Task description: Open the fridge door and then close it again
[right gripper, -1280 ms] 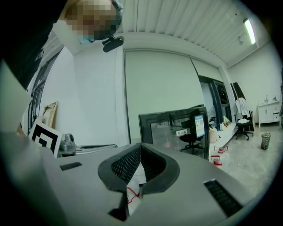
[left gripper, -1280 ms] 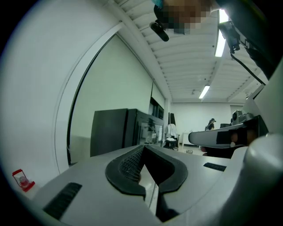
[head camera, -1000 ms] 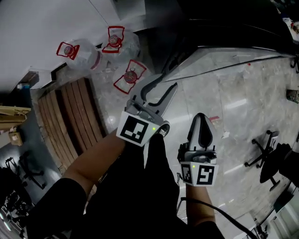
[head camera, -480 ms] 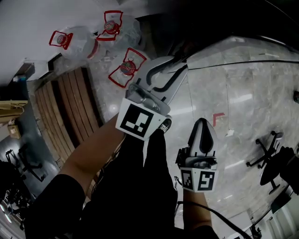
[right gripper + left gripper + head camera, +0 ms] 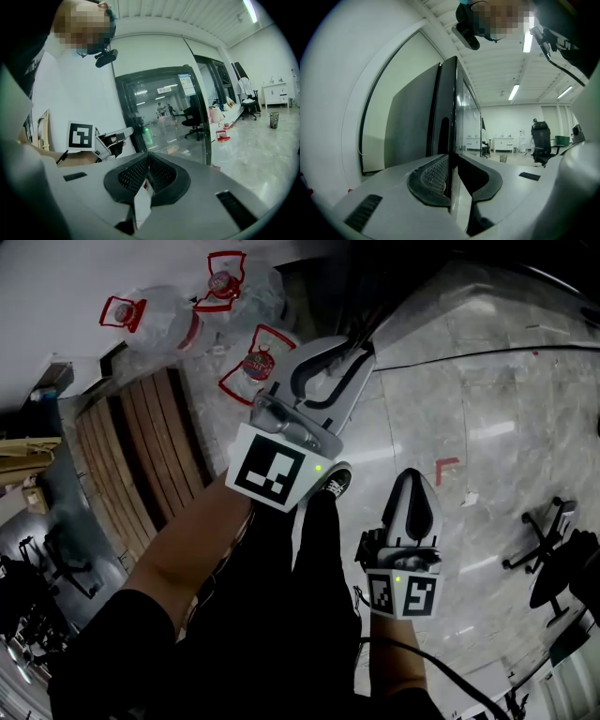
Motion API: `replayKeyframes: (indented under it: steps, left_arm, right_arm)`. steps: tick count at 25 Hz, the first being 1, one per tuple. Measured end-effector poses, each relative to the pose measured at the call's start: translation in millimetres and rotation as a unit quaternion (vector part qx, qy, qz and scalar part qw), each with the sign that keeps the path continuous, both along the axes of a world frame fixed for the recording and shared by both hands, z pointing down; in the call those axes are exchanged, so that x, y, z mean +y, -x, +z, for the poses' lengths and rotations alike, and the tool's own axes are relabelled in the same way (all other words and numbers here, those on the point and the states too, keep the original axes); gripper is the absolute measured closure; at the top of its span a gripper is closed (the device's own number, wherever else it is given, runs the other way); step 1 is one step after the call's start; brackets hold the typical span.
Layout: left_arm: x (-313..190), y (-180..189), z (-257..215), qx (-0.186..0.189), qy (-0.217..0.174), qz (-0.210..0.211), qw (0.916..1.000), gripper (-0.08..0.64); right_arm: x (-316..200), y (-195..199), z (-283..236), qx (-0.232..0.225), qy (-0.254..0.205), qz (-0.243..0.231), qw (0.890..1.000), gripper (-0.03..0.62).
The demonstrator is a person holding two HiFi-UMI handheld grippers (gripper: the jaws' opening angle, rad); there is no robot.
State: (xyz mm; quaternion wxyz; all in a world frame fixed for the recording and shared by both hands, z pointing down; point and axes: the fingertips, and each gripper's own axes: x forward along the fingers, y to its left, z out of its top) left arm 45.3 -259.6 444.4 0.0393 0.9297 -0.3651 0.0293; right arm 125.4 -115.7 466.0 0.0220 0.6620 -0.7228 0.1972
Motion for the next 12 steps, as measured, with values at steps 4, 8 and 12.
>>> replayKeyframes:
  steps: [4,8,12]
  left_arm:
    - [2,0,-4,0.002,0.007,-0.020,0.9998,0.497]
    - [26,-8,-7,-0.039,-0.014,-0.004,0.9991,0.500]
    - [86,-32,-2,-0.042,0.012,0.008,0.9990,0.510]
  right_arm:
    - [11,-3,-2,-0.002,0.008,0.002,1.000,0.577]
    - [22,-15,-12,0.007,0.006,0.009,1.000,0.577]
    - [32,-36,-21,0.025,0.005,0.027,0.999,0.577]
